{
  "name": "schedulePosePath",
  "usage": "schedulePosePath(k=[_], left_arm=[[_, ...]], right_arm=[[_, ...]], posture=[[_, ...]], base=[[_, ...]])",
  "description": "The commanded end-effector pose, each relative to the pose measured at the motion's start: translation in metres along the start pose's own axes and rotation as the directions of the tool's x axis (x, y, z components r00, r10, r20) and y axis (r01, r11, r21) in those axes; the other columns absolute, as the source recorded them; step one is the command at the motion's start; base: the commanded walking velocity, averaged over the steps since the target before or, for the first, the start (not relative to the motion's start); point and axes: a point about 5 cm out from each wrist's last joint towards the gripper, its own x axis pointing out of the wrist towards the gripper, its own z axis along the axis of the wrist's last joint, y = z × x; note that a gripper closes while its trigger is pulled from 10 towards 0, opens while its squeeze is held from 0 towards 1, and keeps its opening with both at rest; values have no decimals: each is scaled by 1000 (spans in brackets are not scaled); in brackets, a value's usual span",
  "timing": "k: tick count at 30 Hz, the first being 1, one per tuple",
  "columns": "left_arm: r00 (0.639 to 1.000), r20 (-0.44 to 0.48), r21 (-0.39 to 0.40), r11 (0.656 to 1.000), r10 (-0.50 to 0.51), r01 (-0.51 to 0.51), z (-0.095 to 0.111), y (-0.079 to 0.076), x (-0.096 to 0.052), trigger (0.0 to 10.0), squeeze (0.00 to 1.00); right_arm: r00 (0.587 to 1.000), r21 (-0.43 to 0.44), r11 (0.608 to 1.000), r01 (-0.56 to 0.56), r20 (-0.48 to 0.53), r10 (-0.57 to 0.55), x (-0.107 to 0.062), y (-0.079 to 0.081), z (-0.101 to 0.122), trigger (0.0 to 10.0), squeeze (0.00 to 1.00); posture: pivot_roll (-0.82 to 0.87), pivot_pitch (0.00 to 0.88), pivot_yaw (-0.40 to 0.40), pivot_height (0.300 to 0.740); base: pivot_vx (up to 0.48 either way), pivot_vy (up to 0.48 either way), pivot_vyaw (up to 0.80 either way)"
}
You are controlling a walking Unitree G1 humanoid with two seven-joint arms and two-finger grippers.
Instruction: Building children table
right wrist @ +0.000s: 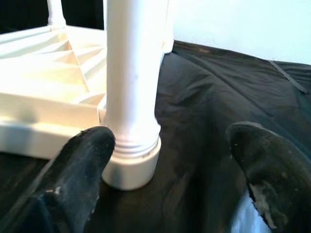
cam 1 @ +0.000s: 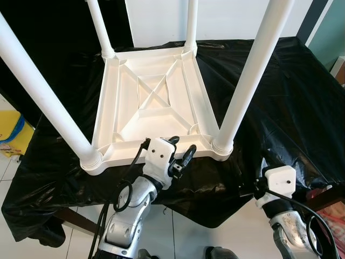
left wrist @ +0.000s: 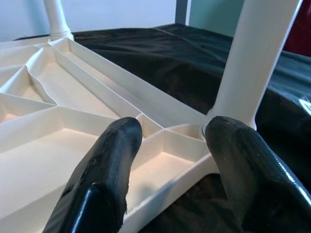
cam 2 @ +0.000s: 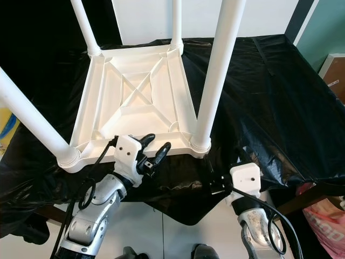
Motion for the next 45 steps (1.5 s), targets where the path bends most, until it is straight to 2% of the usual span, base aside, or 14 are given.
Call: schedulePosePath(k=[1, 6, 7, 9, 10, 21, 23, 30, 39, 40, 41, 42, 44, 45], left_arm=[[994, 10, -30, 994, -109, 109, 3, -5, -6, 10000, 0], [970, -6, -65, 968, -242, 242, 3, -10, -16, 10000, 0], [959, -19, -60, 958, -282, 280, 3, -12, -18, 10000, 0], [952, -28, -52, 951, -305, 303, 3, -14, -19, 10000, 0], [947, -37, -49, 947, -318, 317, 4, -16, -20, 10000, 0], [898, -162, -35, 912, -409, 409, -2, -19, -31, 10000, 0], [837, -331, -50, 894, -436, 446, -13, -12, -53, 10000, 0], [892, -399, 31, 969, -212, 245, -25, 11, -55, 10000, 0], [841, -521, -40, 988, -147, 149, -42, 3, -54, 10000, 0], [832, -538, -47, 991, -133, 127, -44, 4, -53, 10000, 0], [832, -538, -47, 991, -133, 127, -44, 4, -53, 10000, 0], [824, -554, -47, 993, -115, 107, -46, 6, -53, 10000, 0], [820, -563, -42, 994, -106, 99, -48, 7, -53, 10000, 0], [811, -580, -32, 997, -77, 72, -49, 11, -53, 10000, 0]], right_arm=[[1000, 18, 1000, -11, 11, 11, 4, 3, 5, 10000, 1000], [999, 36, 999, -9, 47, 8, 20, 7, 14, 10000, 1000], [998, 38, 999, -13, 57, 10, 25, 8, 17, 10000, 678], [998, 38, 999, -16, 64, 13, 28, 9, 20, 10000, 678], [997, 43, 999, -25, 76, 22, 35, 10, 23, 10000, 0], [991, 48, 998, -49, 124, 43, 72, 13, 41, 10000, 0], [991, 45, 998, -43, 128, 37, 87, 16, 50, 10000, 0], [994, 63, 998, 13, 104, -19, 94, 15, 54, 10000, 0], [993, 154, 985, 76, 74, -88, 102, 18, 62, 10000, 0], [993, 163, 984, 77, 71, -89, 103, 19, 63, 8588, 0], [993, 163, 984, 77, 71, -89, 103, 19, 63, 8588, 0], [994, 171, 982, 78, 64, -90, 103, 19, 64, 4902, 0], [994, 184, 980, 80, 62, -93, 103, 19, 65, 4196, 0], [993, 240, 966, 92, 47, -106, 103, 18, 67, 0, 0]], posture=[[-203, 114, 30, 740], [-196, 119, 26, 740], [-194, 119, 26, 740], [-194, 119, 26, 740], [-195, 120, 28, 740], [-183, 114, 26, 740], [-164, 114, 19, 740], [-142, 117, 10, 740], [-133, 123, 8, 740], [-137, 122, 10, 740], [-137, 122, 10, 740], [-137, 122, 10, 740], [-139, 121, 11, 740], [-139, 121, 11, 740]], base=[[0, 0, 0], [0, 0, 0], [0, 0, 0], [0, 0, 0], [0, 0, 0], [0, 0, 0], [0, 0, 0], [0, 0, 0], [0, 0, 0], [0, 0, 0], [0, 0, 0], [0, 0, 0], [0, 0, 0], [0, 0, 0]])
